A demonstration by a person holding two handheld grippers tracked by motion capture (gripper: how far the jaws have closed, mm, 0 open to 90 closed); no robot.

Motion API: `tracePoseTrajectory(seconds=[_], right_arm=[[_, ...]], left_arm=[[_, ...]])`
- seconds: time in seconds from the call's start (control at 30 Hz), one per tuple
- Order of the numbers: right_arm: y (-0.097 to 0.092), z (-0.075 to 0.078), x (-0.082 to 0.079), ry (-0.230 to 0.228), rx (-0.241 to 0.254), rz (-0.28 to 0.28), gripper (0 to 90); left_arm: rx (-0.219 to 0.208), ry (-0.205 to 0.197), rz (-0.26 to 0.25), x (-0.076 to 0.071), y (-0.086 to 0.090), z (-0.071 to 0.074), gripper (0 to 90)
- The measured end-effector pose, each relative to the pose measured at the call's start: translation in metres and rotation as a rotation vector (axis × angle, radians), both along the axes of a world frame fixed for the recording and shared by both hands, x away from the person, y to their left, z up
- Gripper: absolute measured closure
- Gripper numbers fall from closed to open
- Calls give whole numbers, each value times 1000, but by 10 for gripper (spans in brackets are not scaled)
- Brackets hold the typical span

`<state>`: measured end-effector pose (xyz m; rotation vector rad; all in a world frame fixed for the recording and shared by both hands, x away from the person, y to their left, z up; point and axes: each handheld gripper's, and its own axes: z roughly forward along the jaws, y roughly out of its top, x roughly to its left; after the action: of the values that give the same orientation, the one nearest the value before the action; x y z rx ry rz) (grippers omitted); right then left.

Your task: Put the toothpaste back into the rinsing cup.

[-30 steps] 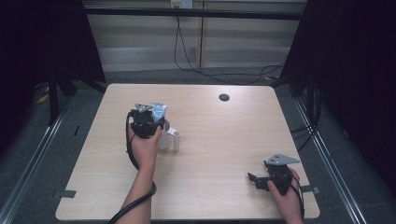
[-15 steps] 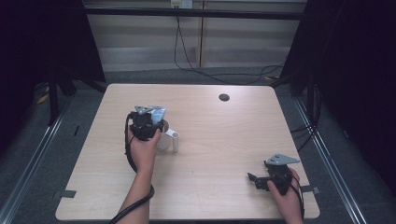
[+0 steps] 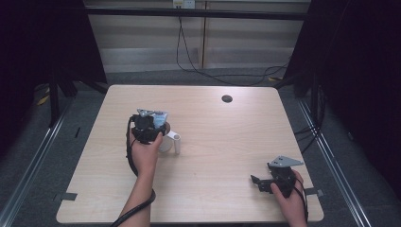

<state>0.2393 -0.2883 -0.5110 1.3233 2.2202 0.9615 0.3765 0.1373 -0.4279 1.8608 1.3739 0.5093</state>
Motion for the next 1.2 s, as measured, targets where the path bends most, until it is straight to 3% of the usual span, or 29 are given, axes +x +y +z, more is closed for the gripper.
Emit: tracePoseTrajectory(seconds=[0.7, 1.2], right_arm=[[0, 0, 0, 0, 0, -1, 133], [0, 0, 0, 0, 0, -1, 132]], left_arm=[[1, -40, 27, -3, 7, 19, 430], [-14, -31, 48, -7, 23, 21, 277]])
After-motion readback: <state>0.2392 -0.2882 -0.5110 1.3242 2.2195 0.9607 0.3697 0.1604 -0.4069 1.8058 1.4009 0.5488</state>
